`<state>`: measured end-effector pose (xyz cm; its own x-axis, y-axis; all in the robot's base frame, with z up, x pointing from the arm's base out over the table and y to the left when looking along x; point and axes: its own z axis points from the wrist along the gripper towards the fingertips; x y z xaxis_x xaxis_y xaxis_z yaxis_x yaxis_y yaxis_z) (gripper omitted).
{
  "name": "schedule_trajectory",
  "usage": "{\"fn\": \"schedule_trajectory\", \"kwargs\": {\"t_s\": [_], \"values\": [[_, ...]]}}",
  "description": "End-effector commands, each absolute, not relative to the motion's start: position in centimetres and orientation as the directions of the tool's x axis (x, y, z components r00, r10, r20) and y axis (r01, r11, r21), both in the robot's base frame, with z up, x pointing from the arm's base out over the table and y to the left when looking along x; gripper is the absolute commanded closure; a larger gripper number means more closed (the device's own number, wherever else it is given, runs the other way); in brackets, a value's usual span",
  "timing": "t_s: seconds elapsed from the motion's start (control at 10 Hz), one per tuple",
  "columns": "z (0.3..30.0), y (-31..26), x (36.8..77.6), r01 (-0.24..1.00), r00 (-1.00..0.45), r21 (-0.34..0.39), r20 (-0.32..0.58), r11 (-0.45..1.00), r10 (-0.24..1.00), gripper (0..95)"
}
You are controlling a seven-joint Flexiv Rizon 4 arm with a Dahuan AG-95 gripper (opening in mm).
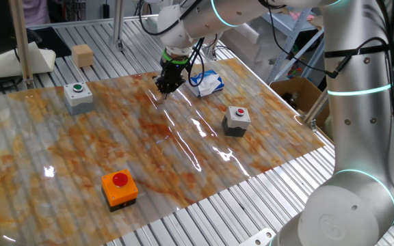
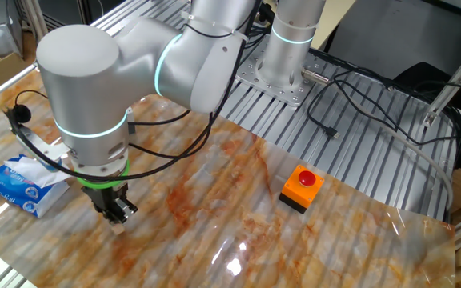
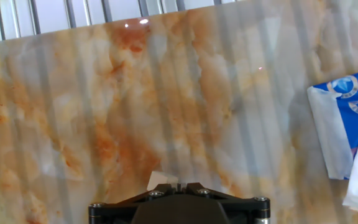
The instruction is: Use the gripper to push the small block from left to right
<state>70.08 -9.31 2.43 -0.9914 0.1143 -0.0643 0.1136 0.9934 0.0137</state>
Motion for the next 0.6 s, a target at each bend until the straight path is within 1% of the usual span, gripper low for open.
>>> {"fn": "schedule_trajectory", "kwargs": {"t_s": [0.1, 0.6], "values": [[2.2, -9.4, 70.2, 0.116, -0.991, 0.012, -0.067, 0.993, 0.116, 95.0], [2.1, -10.5, 70.8, 0.081, -0.994, 0.002, -0.069, 0.997, 0.081, 95.0]]}}
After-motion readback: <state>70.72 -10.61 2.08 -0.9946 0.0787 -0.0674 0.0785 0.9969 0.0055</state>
